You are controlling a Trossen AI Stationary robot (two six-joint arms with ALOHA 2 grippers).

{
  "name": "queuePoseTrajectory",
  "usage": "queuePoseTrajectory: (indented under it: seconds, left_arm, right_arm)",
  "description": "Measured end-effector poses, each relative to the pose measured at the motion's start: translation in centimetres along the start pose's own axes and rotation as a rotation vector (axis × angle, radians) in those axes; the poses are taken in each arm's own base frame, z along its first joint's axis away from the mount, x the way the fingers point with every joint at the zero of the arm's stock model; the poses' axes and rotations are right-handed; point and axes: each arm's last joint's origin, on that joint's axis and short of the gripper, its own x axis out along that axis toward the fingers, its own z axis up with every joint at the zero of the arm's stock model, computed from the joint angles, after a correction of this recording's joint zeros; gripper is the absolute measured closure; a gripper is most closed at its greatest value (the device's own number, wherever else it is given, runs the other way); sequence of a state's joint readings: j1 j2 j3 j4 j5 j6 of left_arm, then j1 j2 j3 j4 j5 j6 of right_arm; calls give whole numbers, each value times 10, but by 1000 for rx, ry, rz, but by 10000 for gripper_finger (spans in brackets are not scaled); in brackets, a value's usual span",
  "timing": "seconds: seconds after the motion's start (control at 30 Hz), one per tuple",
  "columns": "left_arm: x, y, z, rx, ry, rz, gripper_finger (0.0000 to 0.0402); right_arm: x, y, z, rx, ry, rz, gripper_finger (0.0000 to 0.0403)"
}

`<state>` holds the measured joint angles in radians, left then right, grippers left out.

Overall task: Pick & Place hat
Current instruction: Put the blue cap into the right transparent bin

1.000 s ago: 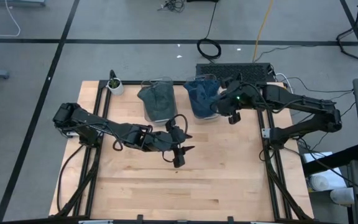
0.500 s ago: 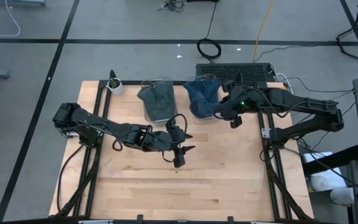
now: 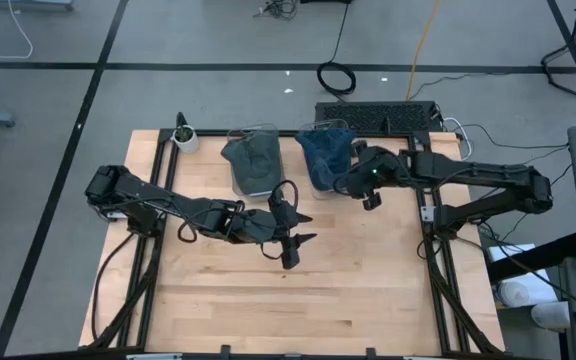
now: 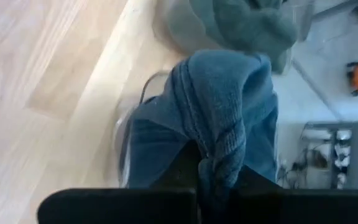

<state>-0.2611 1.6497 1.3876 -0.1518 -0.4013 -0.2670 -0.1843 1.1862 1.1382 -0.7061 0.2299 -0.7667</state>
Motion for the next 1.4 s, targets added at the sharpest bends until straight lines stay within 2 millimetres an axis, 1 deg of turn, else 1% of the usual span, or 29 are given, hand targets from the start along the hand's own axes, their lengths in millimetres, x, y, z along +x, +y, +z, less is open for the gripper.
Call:
queuePoseTrajectory:
  seconds: [0.13,0.23,0.33,0.43,0.53,0.6,0.7,0.8,0.93,1.07,1.17,1.27,1.33,1.4]
  left_arm:
    - [0,0,0,-23,-1,0,202]
    - [0,0,0,-25,-3,0,198]
    - [0,1,0,-23,1,2,199]
    - [0,1,0,-11,1,2,203]
    - [0,1,0,4,2,2,206]
    - [0,1,0,1,3,2,205]
    - [0,1,0,1,3,3,200]
    - [0,1,0,1,0,1,198]
    - [0,1,0,1,0,1,202]
    - [0,1,0,3,2,2,206]
    - [0,1,0,2,2,2,203]
    - [0,1,0,2,1,2,198]
    - [1,1,0,1,1,4,198]
    - [1,2,0,0,0,6,200]
  right_arm:
    - [17,6,-1,-36,-51,-67,403]
    - [27,7,-1,-73,-73,-174,403]
    - [38,8,-3,-87,-135,-291,403]
    - [48,10,-10,-120,-177,-394,402]
    - [61,13,-22,-131,-181,-463,400]
    - [68,16,-31,-134,-170,-456,401]
    - [75,20,-40,-115,-186,-414,402]
    - [79,21,-42,-50,-197,-422,395]
    - [76,19,-38,59,-174,-448,362]
    - [69,13,-28,41,-145,-487,306]
    - [59,0,-17,32,-166,-544,259]
    - [51,-16,-9,72,-217,-601,221]
    - [49,-25,-8,121,-231,-629,203]
    - [52,-30,-12,149,-213,-633,190]
